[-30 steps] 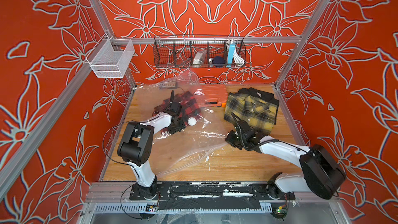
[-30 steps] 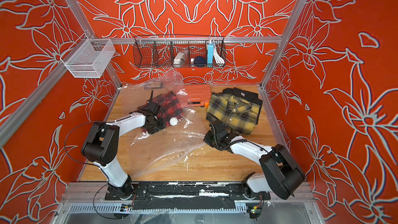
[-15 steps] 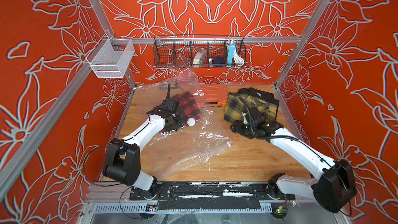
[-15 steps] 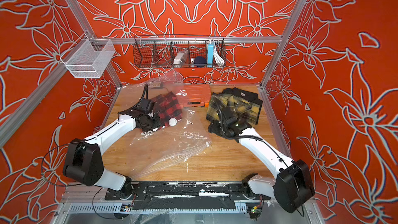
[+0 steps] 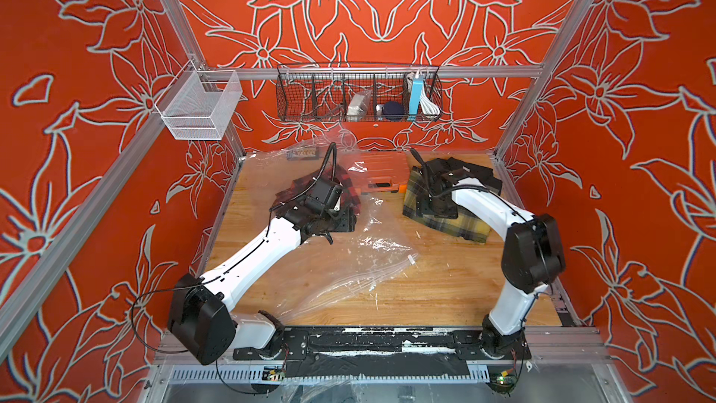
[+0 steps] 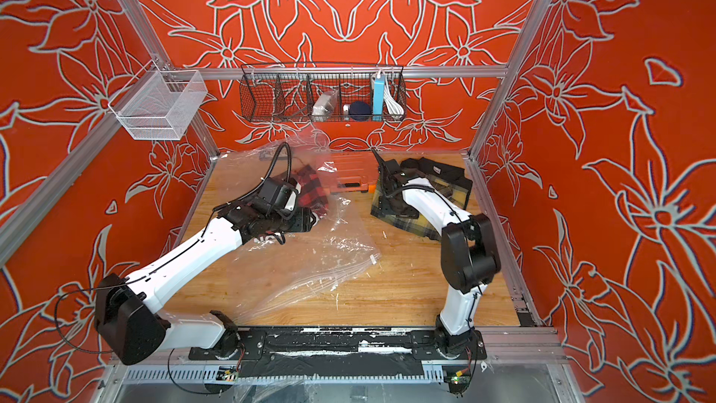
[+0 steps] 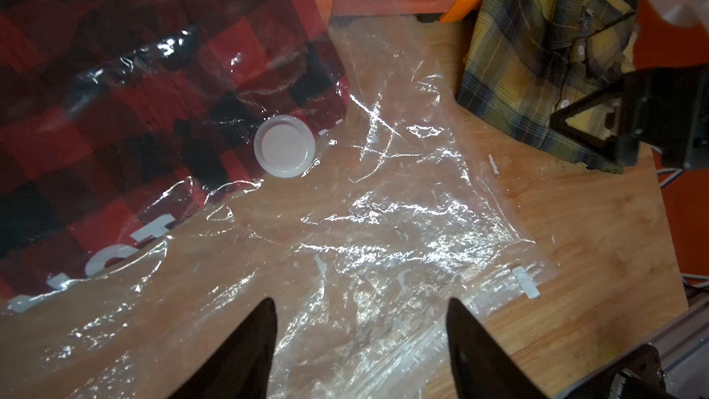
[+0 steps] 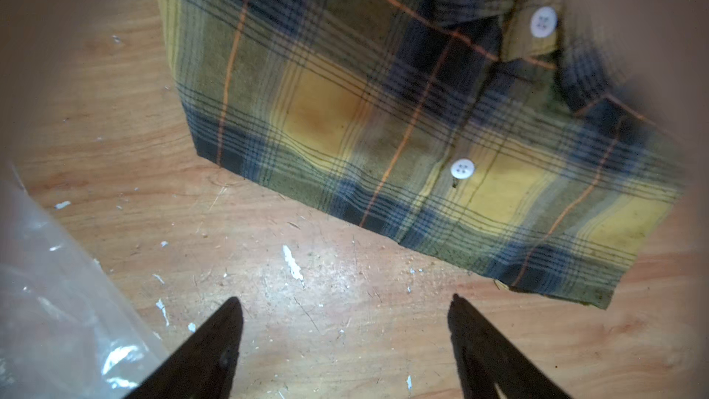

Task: Place the folded shirt into the vacuum bag
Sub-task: Move the shirt at the center of the board.

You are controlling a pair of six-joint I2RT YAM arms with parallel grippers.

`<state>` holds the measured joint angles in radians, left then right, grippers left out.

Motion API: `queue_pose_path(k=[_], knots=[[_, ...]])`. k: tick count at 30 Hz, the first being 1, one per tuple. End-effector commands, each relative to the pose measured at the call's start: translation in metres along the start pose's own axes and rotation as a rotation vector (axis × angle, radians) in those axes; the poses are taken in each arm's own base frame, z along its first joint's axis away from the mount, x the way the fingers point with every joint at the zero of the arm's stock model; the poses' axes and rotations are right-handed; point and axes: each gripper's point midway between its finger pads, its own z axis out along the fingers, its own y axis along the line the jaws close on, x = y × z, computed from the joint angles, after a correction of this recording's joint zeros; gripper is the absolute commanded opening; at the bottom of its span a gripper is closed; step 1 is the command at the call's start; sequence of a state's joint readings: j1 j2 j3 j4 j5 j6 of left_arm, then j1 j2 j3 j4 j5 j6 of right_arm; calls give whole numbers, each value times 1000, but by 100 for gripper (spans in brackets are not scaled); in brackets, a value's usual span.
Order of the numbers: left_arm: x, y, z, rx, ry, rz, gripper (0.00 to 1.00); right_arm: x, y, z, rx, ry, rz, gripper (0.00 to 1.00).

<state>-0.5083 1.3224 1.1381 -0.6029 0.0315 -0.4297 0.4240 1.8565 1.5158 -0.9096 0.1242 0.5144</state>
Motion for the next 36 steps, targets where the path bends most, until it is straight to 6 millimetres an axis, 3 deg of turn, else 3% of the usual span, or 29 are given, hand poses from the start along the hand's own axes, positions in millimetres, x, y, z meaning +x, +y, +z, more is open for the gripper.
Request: queue_pose_path(k=[1, 7, 13, 16, 19, 23, 25, 31, 33, 36], knots=[[-13, -7, -12, 35, -67, 35, 77, -19, 14, 9, 34, -10, -69, 90], [-18, -11, -13, 65, -71, 14, 79, -31, 27, 51, 72, 43, -67, 92], [-20, -14, -15, 78, -73, 27, 79, -21, 10, 82, 131, 117, 1, 84], [-21, -14, -16, 80, -75, 35, 79, -12, 11, 94, 54, 149, 28, 66], [-19, -19, -14, 110, -65, 39, 77, -8, 13, 95, -3, 154, 26, 35], [-7, -39, 4, 219, -22, 31, 75, -12, 9, 75, -68, 112, 14, 7], [3, -57, 16, 280, 19, 43, 73, -17, 7, 56, -109, 68, 16, 0], [50, -122, 63, 422, 175, 83, 67, -12, 2, 1, -225, 9, 1, 0], [74, -125, 88, 426, 254, 52, 64, -1, -1, -12, -243, 14, -10, 0], [103, -111, 116, 375, 333, 28, 62, 16, -7, -31, -258, 19, -31, 0]])
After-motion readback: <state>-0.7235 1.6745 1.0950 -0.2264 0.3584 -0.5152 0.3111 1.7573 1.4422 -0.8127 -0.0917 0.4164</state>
